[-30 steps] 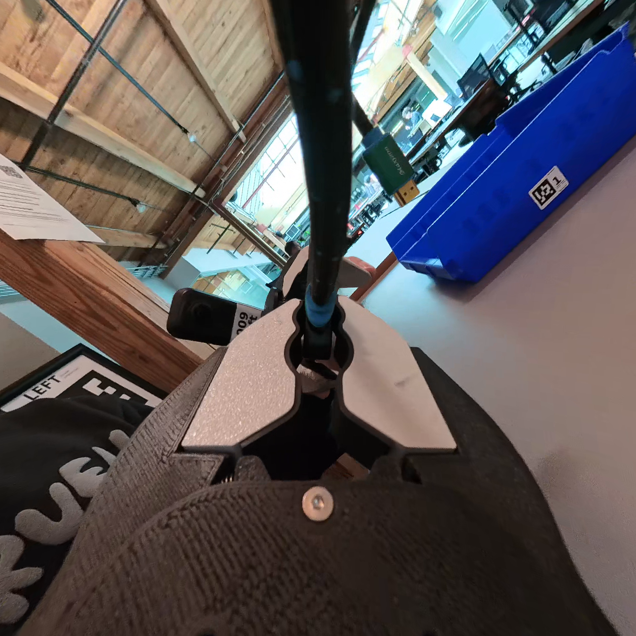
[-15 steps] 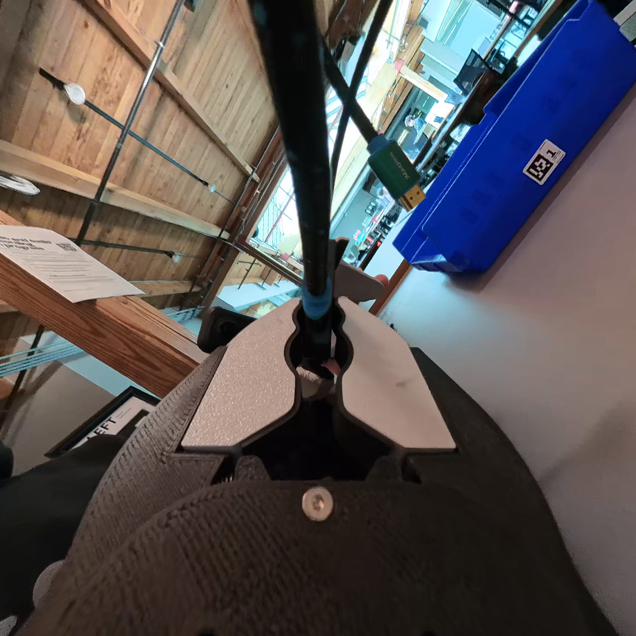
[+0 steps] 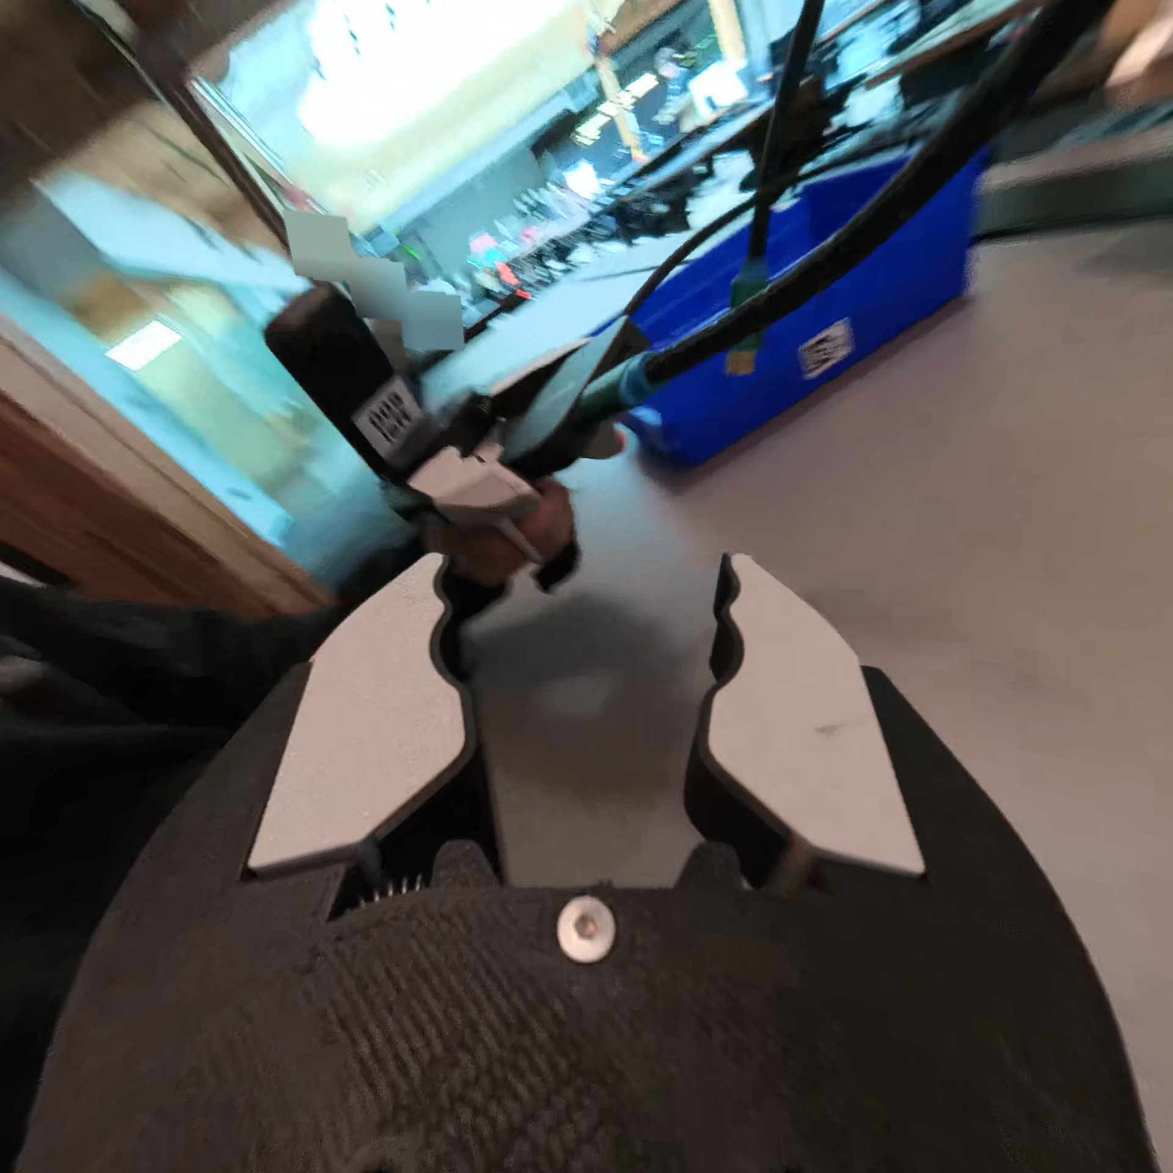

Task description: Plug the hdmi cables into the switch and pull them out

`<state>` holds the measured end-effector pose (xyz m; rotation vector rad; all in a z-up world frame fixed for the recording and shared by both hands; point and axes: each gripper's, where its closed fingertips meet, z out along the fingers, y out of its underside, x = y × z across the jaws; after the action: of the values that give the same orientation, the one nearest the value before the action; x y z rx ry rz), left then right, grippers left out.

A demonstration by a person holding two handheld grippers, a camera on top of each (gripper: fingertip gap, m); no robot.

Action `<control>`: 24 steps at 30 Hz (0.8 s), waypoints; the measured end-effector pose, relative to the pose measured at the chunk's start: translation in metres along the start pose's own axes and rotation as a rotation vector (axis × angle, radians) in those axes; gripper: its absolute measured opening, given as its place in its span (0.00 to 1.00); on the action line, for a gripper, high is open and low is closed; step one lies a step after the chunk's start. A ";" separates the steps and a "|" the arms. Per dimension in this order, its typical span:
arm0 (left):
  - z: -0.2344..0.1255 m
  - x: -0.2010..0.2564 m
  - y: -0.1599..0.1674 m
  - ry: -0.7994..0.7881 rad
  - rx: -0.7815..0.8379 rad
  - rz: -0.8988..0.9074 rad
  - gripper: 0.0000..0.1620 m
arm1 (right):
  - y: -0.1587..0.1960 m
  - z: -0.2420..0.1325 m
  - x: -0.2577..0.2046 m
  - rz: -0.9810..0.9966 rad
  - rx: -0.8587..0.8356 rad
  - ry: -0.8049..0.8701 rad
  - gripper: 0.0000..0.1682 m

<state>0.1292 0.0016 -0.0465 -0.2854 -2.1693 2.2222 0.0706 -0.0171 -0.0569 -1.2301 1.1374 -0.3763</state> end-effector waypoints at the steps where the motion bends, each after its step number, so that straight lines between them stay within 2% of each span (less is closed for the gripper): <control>1: -0.003 -0.005 0.002 -0.001 0.007 -0.039 0.47 | -0.003 -0.008 0.005 -0.102 -0.011 0.072 0.47; 5: -0.009 -0.009 0.010 0.046 0.021 -0.100 0.47 | -0.023 -0.029 -0.003 -0.523 -0.010 0.258 0.47; 7: -0.009 -0.002 0.013 0.098 0.016 -0.074 0.47 | -0.015 -0.029 -0.009 -0.640 -0.127 0.276 0.50; 10: -0.008 0.013 0.019 0.179 -0.007 -0.034 0.47 | -0.006 -0.023 -0.013 -0.805 -0.288 0.295 0.48; 14: -0.007 0.030 0.031 0.267 -0.041 0.008 0.47 | 0.011 -0.012 -0.016 -0.892 -0.534 0.186 0.47; 19: -0.011 0.044 0.031 0.337 -0.048 0.048 0.47 | 0.022 0.007 -0.001 -0.939 -0.719 0.177 0.38; 22: -0.015 0.049 0.032 0.351 -0.021 0.027 0.47 | 0.038 0.015 -0.003 -0.914 -0.785 0.061 0.29; 24: -0.018 0.048 0.035 0.348 -0.022 0.022 0.47 | 0.034 0.022 0.000 -0.873 -0.767 0.074 0.22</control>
<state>0.0888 0.0256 -0.0874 -0.6454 -2.0125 1.9787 0.0779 0.0068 -0.0890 -2.4079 0.7522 -0.6631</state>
